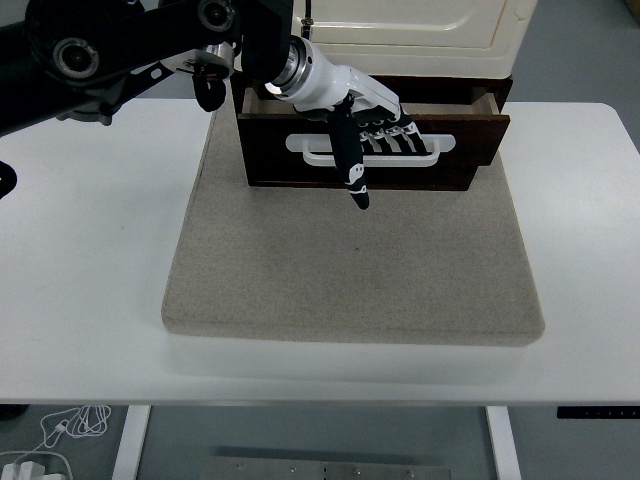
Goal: Open the drawer under the combination cabinet
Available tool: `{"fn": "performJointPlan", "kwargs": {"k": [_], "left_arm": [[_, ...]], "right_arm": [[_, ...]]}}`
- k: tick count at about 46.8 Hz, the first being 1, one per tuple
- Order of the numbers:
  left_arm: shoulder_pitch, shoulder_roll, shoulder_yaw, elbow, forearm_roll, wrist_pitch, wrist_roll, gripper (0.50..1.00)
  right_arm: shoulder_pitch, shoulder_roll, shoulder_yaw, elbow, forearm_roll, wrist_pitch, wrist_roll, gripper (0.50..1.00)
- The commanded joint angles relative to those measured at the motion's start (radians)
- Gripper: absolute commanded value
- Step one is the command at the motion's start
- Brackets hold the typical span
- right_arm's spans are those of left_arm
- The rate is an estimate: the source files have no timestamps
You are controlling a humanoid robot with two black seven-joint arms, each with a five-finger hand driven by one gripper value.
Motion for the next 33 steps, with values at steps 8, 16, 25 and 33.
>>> {"fn": "performJointPlan", "kwargs": {"k": [8, 16, 25, 33], "left_arm": [[-0.001, 0.001, -0.008, 0.001, -0.001, 0.001, -0.001, 0.999], [-0.001, 0.001, -0.008, 0.001, -0.012, 0.001, 0.001, 0.999], [-0.001, 0.001, -0.008, -0.007, -0.024, 0.001, 0.001, 0.999], [-0.001, -0.001, -0.008, -0.007, -0.032, 0.001, 0.001, 0.999]], "right_arm": [[0.000, 0.000, 0.000, 0.000, 0.000, 0.000, 0.000, 0.928], [0.000, 0.000, 0.000, 0.000, 0.000, 0.000, 0.000, 0.928], [0.000, 0.000, 0.000, 0.000, 0.000, 0.000, 0.000, 0.928], [0.000, 0.000, 0.000, 0.000, 0.000, 0.000, 0.000, 0.928]]}}
